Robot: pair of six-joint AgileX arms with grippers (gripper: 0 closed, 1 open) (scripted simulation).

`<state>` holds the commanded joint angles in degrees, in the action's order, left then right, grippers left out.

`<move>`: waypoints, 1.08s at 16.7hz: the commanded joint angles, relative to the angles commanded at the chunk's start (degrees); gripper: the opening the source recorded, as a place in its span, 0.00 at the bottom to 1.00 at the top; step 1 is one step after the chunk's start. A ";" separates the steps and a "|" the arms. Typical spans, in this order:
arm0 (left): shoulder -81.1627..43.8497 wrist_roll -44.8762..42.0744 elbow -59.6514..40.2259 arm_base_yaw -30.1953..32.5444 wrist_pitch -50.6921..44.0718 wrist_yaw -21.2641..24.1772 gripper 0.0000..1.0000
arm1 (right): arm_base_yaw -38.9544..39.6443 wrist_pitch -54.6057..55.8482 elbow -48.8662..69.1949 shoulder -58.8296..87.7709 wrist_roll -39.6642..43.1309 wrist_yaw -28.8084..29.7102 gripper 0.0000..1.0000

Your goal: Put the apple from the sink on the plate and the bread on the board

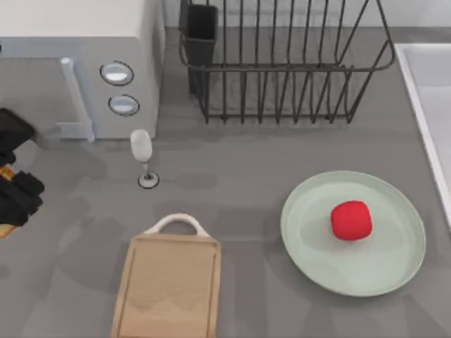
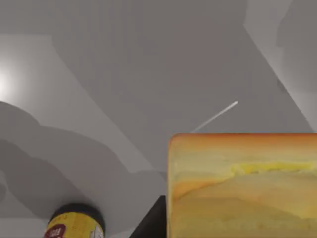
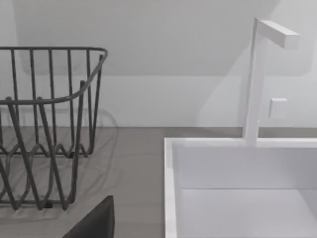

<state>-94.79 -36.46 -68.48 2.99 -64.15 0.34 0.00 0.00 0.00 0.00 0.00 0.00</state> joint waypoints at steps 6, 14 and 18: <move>-3.16 33.08 -1.79 7.67 -0.15 -0.03 0.00 | 0.00 0.00 0.00 0.00 0.00 0.00 1.00; -6.11 94.66 -2.91 20.58 1.13 -0.17 0.00 | 0.00 0.00 0.00 0.00 0.00 0.00 1.00; -6.60 123.72 -2.64 26.86 2.36 -0.31 0.00 | 0.00 0.00 0.00 0.00 0.00 0.00 1.00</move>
<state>-101.39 87.26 -71.12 29.85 -61.78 0.03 0.00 0.00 0.00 0.00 0.00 0.00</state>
